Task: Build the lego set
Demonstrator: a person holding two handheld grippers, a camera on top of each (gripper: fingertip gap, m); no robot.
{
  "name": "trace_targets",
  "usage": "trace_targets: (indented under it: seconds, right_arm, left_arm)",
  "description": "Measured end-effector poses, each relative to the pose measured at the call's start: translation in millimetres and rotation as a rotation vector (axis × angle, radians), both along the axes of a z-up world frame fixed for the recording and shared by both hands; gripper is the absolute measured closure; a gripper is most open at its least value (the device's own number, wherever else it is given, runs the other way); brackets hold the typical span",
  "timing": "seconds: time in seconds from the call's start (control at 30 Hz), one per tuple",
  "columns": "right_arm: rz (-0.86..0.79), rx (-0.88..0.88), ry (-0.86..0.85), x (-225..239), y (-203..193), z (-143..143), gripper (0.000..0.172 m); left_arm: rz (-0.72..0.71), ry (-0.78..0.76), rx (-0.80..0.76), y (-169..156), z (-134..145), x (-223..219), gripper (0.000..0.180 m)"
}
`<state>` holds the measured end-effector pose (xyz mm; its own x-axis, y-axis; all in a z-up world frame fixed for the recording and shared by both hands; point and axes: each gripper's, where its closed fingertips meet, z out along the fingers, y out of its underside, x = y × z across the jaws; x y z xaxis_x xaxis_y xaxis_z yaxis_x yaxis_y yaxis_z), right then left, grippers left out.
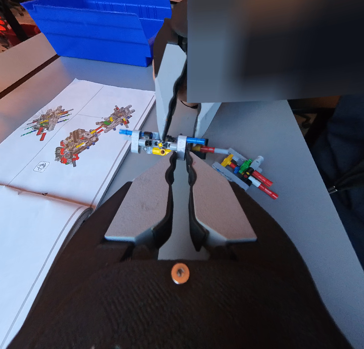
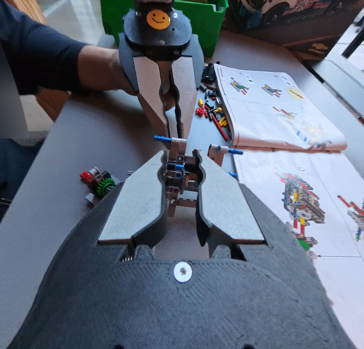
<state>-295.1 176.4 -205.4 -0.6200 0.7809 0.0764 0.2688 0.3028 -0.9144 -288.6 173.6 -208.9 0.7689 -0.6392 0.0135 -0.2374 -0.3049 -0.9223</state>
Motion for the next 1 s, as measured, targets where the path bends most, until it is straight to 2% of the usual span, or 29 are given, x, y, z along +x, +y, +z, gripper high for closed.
trace_targets:
  seconds: [0.13,0.23,0.43,0.5,0.57,0.73,1.0]
  right_arm:
    - [-0.009,0.173,0.092,-1,-4,-1,0.158]
    - [-0.019,0.214,0.136,-2,-6,1,0.155]
    - [0.014,0.109,0.083,-1,-7,-1,0.157]
    - [0.034,0.084,0.100,1,-8,1,0.157]
    - [0.057,0.064,0.118,3,-10,3,0.157]
    - [0.056,0.065,0.118,2,-9,1,0.157]
    - [0.046,0.124,0.126,5,-1,1,0.158]
  left_arm:
    - [0.008,0.011,0.017,0,2,0,0.175]
    - [-0.001,-0.013,0.021,0,5,2,0.175]
    - [-0.018,-0.038,0.009,0,3,2,0.174]
    - [-0.008,-0.078,-0.030,1,0,-2,0.160]
    - [-0.022,-0.117,-0.044,1,1,0,0.154]
    - [-0.020,-0.035,0.049,1,9,4,0.168]
    - [-0.014,-0.052,0.033,0,7,0,0.168]
